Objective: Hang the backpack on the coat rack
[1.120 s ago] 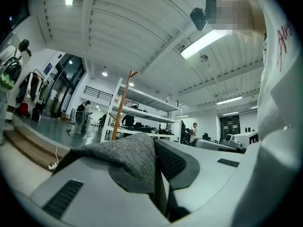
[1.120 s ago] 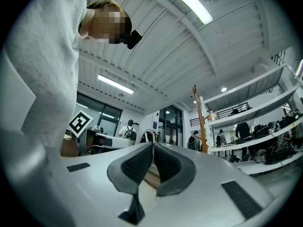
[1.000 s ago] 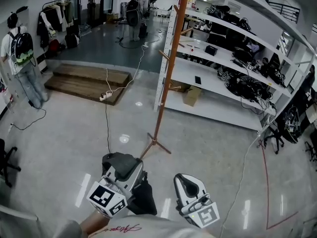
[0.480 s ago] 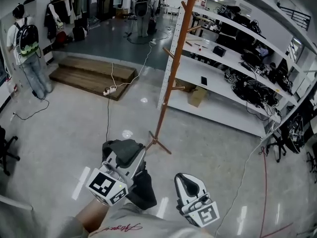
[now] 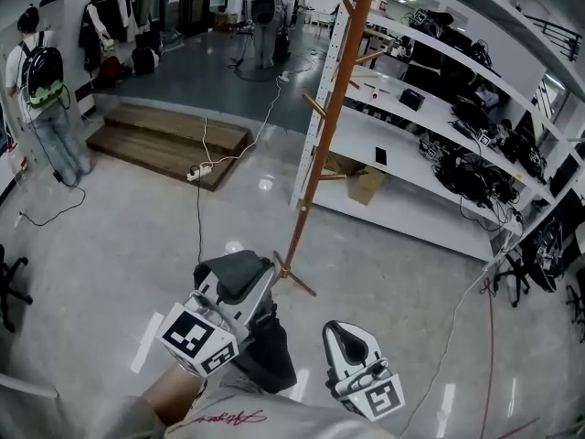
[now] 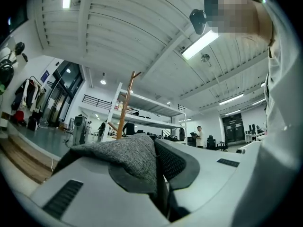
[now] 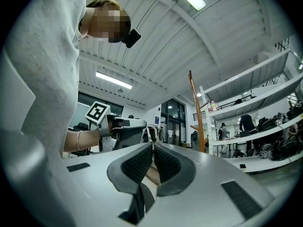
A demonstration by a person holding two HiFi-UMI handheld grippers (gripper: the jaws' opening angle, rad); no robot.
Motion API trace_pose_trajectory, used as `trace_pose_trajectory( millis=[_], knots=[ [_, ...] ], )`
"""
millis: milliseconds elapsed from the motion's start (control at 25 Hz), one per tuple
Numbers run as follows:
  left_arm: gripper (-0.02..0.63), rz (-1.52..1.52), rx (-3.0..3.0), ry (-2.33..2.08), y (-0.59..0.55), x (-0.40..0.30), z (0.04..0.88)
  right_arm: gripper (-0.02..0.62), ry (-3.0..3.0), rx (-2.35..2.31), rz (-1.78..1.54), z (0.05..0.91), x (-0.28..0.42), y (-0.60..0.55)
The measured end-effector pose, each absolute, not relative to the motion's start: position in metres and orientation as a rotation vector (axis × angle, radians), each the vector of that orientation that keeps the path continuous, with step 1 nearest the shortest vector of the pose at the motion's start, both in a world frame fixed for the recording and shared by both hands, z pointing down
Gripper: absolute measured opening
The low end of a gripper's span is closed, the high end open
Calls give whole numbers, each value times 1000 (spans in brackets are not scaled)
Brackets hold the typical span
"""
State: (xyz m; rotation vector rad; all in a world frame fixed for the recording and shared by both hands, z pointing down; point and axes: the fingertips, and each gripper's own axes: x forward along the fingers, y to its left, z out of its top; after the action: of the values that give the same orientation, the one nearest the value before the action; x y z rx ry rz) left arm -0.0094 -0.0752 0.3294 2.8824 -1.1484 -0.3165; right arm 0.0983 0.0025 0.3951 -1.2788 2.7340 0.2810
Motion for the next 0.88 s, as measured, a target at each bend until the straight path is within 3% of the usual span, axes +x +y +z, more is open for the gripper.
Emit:
trace_pose_trajectory(
  millis=[880],
  knots=[
    [38,-136,2922,-764,-293,-9,359,23,2633,-1373,316,381,79,-220]
  ],
)
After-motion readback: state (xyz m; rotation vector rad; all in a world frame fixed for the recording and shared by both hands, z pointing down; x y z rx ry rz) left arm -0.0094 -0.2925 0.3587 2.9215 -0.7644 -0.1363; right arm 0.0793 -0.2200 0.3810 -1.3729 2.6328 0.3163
